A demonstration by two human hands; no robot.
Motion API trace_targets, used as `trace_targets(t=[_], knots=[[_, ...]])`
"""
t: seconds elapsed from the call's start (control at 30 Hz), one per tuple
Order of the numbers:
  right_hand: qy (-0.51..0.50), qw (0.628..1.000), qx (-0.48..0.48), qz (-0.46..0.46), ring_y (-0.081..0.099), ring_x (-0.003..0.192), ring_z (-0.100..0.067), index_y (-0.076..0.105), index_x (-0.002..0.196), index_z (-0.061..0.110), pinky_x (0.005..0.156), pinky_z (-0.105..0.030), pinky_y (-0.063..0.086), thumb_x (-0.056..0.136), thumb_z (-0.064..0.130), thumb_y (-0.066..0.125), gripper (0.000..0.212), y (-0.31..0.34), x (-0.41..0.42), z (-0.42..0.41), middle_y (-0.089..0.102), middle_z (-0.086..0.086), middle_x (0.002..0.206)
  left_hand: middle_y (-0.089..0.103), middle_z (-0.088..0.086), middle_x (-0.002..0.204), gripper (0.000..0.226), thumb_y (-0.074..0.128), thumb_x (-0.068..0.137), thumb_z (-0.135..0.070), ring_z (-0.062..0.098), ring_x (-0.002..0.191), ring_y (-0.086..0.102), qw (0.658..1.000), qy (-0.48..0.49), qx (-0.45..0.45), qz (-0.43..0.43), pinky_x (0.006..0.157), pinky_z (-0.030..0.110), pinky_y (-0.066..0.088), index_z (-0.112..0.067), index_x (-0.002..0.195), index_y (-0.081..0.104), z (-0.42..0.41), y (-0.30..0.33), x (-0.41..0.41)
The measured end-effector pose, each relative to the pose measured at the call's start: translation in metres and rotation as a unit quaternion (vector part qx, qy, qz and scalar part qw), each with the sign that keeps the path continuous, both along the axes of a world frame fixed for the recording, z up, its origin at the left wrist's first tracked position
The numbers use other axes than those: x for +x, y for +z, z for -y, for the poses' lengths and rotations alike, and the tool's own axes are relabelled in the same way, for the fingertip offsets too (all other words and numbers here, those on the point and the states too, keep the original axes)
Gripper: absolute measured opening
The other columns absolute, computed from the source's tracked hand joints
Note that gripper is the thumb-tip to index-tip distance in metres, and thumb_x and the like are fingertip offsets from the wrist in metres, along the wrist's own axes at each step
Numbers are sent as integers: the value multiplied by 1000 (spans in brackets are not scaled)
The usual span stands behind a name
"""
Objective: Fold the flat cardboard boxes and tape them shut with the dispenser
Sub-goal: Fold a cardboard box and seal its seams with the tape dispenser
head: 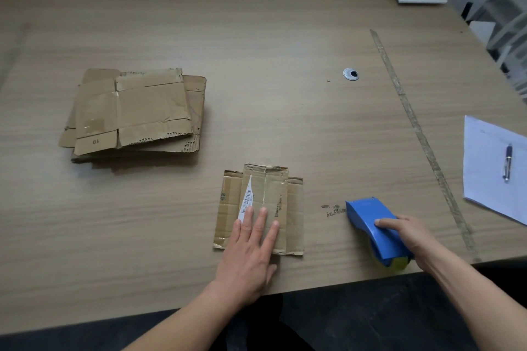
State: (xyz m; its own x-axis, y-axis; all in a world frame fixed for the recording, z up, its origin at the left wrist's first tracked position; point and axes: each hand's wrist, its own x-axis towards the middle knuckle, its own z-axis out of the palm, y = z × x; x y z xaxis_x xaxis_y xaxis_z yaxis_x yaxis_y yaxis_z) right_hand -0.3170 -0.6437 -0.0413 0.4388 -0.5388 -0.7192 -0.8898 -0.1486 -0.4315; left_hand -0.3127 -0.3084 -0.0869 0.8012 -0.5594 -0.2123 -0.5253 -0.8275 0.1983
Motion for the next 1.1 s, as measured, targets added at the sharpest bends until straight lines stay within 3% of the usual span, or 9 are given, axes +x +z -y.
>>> trace_targets(t=[0.17,0.37,0.47,0.53,0.6,0.7,0.77,0.9,1.1], knots=[[10,1000,-19,8,57,85,-26,61,132,8,63,-34,42,85,32,79,56,1,-1,2,59,-13,114,-15,17,162,92,53,90,-54,40,147,-23,1000,-7,23,-3,119,54,-1,-19,156,0,0,-1,3],[16,995,-95,9,52,121,-35,59,137,10,97,-46,43,91,53,65,63,6,0,2,57,-11,137,-20,15,161,87,47,93,-52,40,145,-26,1000,-1,19,-2,117,50,-11,-19,156,-3,-2,-1,1],[98,952,-287,33,46,137,-39,45,150,14,113,-57,36,92,60,55,74,18,0,-5,49,-16,151,-16,18,162,93,53,90,-52,41,147,-22,1000,-9,24,-10,120,54,1,-14,154,-3,-2,2,2],[170,898,-363,184,45,138,-37,48,148,9,115,-54,35,94,53,52,69,28,0,-35,50,-18,150,6,21,164,100,64,78,-54,44,150,2,999,4,17,-34,116,57,19,-8,153,18,-1,2,1],[228,881,-303,284,46,140,-33,51,146,6,116,-46,34,94,51,52,69,25,2,-88,51,-16,150,6,21,164,103,65,76,-56,44,150,4,998,25,14,-50,115,59,22,-5,153,19,0,2,0],[256,941,-107,192,37,147,-23,37,156,16,120,-39,30,93,60,56,80,-10,12,-170,42,-7,158,-33,15,157,98,50,91,-54,39,143,-33,997,42,18,-56,119,55,4,-10,150,-15,0,2,1],[229,962,-46,138,49,137,-24,42,151,26,111,-40,42,77,77,51,91,-36,18,-203,53,-5,147,-46,12,148,93,44,96,-46,36,137,-43,995,38,22,-88,121,51,1,-10,150,-22,-4,2,3],[193,965,-54,168,64,110,-21,58,134,31,91,-37,52,85,70,50,63,-59,14,-209,68,0,116,-44,12,150,91,48,93,-38,36,139,-40,993,39,8,-108,123,50,3,-7,156,-10,-6,8,7],[240,953,-103,156,63,115,-32,57,137,23,91,-39,51,101,52,45,47,-65,16,-205,69,-9,124,-28,15,159,101,45,89,-63,33,145,-30,996,-9,43,-82,120,55,-7,-6,156,-6,-10,24,25]])
